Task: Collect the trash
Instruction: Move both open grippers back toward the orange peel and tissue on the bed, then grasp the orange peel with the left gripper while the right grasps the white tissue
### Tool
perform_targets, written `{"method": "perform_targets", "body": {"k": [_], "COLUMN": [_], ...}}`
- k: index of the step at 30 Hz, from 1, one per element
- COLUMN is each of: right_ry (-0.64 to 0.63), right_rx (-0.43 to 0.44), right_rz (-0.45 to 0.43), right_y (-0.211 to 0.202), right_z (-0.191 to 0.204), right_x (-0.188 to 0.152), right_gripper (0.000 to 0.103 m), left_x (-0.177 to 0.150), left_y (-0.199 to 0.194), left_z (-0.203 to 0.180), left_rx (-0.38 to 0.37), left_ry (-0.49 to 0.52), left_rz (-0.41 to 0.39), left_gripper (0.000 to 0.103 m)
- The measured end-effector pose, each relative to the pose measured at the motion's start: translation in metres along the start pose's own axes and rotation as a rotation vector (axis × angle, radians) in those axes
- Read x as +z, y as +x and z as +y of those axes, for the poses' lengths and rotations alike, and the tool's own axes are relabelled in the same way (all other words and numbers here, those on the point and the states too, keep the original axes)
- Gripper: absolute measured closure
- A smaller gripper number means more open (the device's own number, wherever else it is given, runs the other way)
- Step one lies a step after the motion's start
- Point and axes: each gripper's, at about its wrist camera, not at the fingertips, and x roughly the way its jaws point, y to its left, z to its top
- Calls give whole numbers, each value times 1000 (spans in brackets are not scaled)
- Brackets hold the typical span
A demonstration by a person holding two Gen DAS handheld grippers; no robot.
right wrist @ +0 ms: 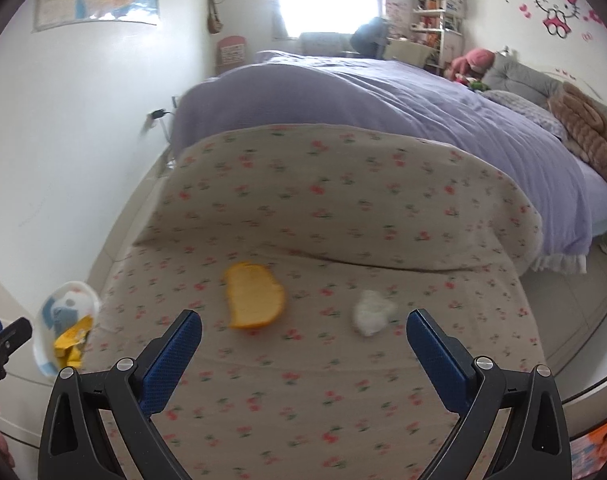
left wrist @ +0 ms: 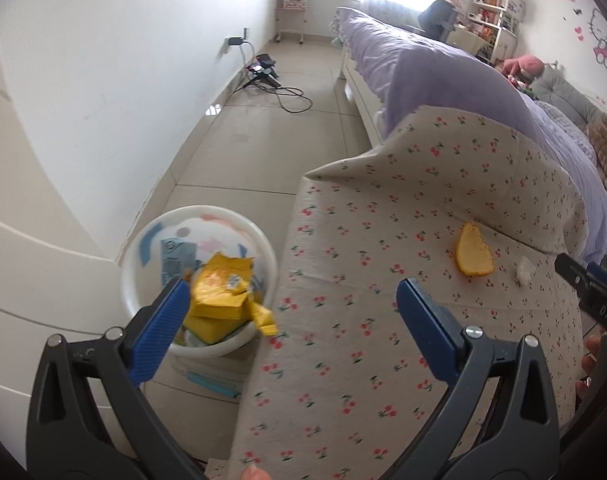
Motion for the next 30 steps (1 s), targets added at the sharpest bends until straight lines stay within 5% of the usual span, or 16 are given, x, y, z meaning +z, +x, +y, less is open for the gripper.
{"method": "perform_targets", "body": {"k": [8,20,30], "right_ry": [65,135,141], "right_rx": [61,62,26], "right_rz": [140,310,324], "right_y": [43,122,135], "right_z": [-51,-77,-84], "right_x": [11,-3,-20], "right_gripper": [0,0,4], "left_x": [5,6,-1], "left_y": [19,59,82], "left_z": [-44,-94,-131], "left_rx": [-57,-110,-125], "left_ry": [54,72,77], "left_rz": [25,74,89], "left_gripper": [1,1,1]}}
